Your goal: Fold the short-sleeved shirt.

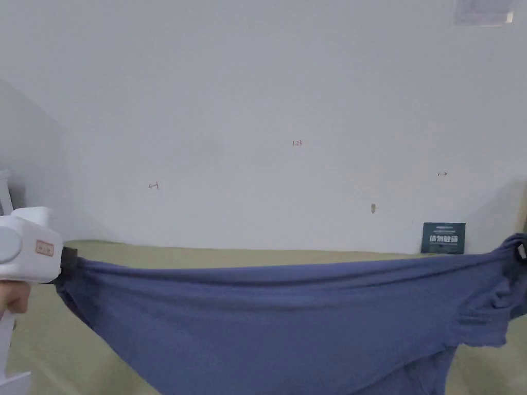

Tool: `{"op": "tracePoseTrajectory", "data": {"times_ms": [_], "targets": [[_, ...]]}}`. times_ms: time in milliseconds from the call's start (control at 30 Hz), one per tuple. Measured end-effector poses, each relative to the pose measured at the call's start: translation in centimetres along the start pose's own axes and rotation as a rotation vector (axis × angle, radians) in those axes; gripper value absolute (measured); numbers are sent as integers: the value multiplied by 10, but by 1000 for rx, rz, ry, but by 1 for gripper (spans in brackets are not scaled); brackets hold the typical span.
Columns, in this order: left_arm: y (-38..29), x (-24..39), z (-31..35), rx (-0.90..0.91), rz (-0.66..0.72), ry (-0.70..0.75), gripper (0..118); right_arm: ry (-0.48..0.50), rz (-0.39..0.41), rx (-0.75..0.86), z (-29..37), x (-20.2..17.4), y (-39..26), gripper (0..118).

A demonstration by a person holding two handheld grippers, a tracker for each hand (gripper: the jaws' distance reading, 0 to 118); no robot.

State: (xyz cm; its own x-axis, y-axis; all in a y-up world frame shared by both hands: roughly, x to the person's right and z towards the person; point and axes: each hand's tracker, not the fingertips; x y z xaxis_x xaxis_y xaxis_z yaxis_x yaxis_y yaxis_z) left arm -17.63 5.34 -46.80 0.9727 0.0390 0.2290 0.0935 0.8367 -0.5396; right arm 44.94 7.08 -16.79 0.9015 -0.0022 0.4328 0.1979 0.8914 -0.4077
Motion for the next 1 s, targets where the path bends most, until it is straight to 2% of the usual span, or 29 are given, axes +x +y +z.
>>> {"op": "tracePoseTrajectory", "data": {"times_ms": [200, 433, 567, 800, 900, 1000], "targets": [[53, 28, -25, 62, -19, 41, 0, -37, -9, 62, -27, -6, 49, 5], [100, 57, -81, 109, 8, 75, 0, -106, -35, 126, -93, -7, 92, 5], [116, 74, -112, 115, -10, 88, 0, -138, 16, 105, -135, -7, 109, 5], [106, 86, -157, 121, -40, 115, 0, -185, 5, 82, -183, -11, 99, 5], [81, 79, -177, 57, -17, 73, 0, -192, 19, 54, -195, -10, 71, 5], [43, 75, -187, 19, -45, 74, 0, -168, -17, 3, -197, -7, 30, 5]]}}
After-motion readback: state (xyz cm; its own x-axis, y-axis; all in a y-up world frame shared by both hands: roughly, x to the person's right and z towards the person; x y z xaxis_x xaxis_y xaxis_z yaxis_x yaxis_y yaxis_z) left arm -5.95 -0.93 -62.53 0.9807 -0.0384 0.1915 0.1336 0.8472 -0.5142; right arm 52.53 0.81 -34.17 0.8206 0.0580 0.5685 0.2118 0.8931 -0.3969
